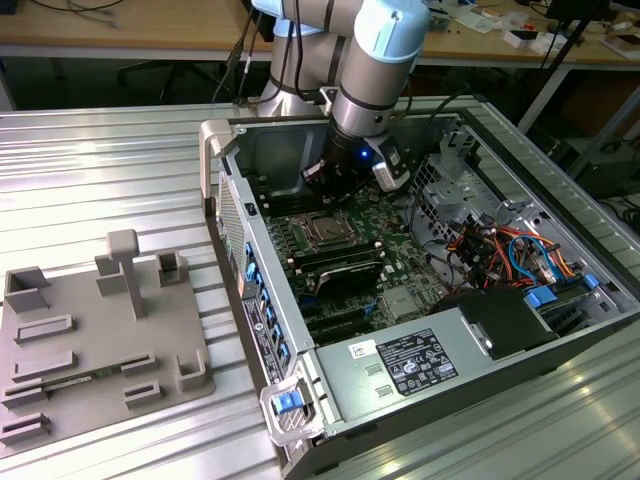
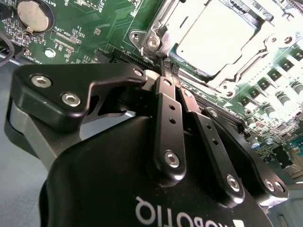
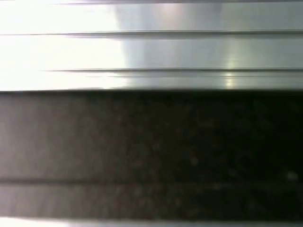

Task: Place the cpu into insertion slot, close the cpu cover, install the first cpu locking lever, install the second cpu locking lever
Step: 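Install the first cpu locking lever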

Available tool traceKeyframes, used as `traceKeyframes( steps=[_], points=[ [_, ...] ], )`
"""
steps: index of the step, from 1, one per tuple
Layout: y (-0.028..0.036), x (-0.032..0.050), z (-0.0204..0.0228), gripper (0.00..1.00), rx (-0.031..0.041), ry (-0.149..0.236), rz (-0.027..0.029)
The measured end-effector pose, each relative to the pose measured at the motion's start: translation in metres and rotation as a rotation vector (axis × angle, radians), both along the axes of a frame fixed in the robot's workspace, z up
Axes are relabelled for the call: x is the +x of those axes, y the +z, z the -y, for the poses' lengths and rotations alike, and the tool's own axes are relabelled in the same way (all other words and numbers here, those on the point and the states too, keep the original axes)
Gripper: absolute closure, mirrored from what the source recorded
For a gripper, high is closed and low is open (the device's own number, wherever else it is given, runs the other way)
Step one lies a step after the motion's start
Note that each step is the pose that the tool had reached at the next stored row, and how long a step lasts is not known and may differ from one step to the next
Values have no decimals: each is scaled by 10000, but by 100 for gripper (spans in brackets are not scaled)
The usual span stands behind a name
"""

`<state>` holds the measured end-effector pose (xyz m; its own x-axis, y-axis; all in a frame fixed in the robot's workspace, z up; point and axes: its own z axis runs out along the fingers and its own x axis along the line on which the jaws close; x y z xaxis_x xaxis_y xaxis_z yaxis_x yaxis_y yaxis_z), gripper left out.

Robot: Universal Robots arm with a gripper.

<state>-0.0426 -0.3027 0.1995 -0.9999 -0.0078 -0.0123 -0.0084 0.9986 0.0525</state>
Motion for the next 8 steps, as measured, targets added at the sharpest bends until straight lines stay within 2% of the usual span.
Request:
traceKeyframes(
  steps=[3,8],
  points=[
    [14,0,-5,89,1,9,-2],
    [119,0,-7,89,2,9,-1]
  ],
)
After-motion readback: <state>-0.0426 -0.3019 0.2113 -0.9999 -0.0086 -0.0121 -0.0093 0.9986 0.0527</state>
